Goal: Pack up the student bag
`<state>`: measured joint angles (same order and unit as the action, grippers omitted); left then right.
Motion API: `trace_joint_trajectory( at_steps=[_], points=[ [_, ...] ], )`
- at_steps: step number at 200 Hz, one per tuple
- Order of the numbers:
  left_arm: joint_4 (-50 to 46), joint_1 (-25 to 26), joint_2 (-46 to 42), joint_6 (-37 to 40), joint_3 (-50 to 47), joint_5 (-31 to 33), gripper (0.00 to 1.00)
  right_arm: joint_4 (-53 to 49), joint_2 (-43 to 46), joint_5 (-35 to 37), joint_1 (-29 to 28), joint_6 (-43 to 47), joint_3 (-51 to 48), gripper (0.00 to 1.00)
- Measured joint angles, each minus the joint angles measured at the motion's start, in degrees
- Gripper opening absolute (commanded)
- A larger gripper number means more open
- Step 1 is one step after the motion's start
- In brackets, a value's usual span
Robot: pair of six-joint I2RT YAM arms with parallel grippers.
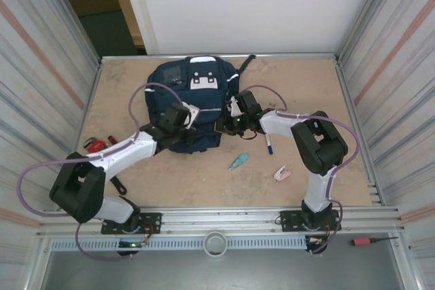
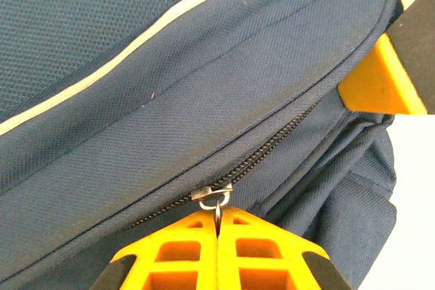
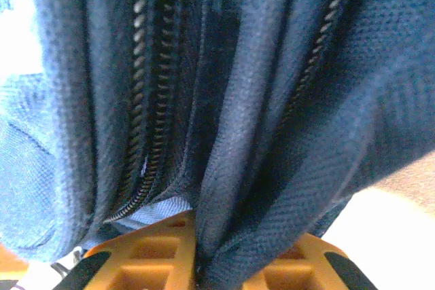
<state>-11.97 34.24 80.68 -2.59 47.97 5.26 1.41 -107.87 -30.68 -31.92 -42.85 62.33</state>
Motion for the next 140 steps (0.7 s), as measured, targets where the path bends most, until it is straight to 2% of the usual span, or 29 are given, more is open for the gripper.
trace_joint_trajectory(
  at_steps=[10,80,117,140],
  points=[
    [0.0,0.0,0.0,0.0,-0.1,0.5,0.0,-0.2,0.2,-0.7,0.6,0.3,-0.1,0.0],
    [-2.0,-1.4,-0.2,1.1,-0.1,3.0,0.0,-8.5,3.2,-4.2,10.1,8.9,0.2,0.0],
    [-2.4,-1.6,-0.2,1.3,-0.1,3.5,0.0,-19.4,0.5,-4.2,11.9,14.5,8.2,0.0],
    [-1.1,0.4,-0.2,1.3,-0.1,2.7,0.0,-23.2,-3.4,-3.8,12.2,15.3,13.7,0.06]
  ],
)
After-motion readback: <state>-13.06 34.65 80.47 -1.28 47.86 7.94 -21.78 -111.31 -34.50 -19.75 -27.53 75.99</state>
